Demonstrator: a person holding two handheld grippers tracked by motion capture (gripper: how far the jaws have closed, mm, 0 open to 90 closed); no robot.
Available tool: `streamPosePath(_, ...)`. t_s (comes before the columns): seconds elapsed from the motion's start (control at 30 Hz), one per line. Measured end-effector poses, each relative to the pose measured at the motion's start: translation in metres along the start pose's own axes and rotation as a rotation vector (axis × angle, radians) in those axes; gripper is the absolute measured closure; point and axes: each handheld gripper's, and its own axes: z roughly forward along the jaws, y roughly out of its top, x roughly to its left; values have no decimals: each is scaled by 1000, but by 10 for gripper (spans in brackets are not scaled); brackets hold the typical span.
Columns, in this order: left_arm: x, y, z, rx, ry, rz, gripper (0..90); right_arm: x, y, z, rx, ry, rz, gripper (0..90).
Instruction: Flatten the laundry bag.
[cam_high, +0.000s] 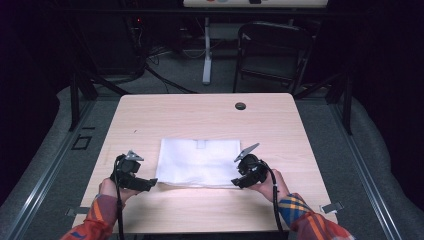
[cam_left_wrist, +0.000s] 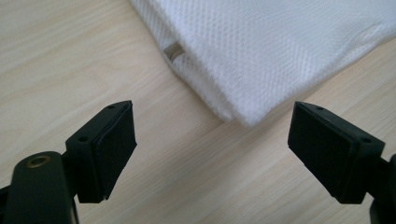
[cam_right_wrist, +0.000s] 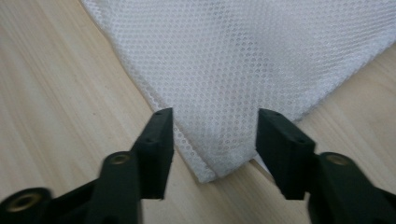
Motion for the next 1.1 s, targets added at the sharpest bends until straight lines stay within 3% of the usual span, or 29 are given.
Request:
streamPosePath(0.07,-6,6,1,-10,-2,35,142,0,-1,-3,0,-14,7,255)
streamPosePath(0.17,-17,15,3,-32,-19,76,143,-2,-3,-7,12,-8,24,155)
streamPosePath(0.4,-34,33,16,-54,-40,147,142,-5,-8,-13,25,-11,37,143)
streamPosePath(0.6,-39,41,28,-54,-76,160,144,-4,-10,-12,28,-6,57,144)
streamPosePath(0.67,-41,45,32,-48,-83,172,145,-4,-8,-13,39,-16,39,146)
streamPosePath(0.93,-50,49,41,-21,-94,217,151,-4,-9,-9,57,-11,46,149)
streamPosePath(1.1,-53,50,43,-19,-103,225,154,-2,-11,-9,56,-4,44,149)
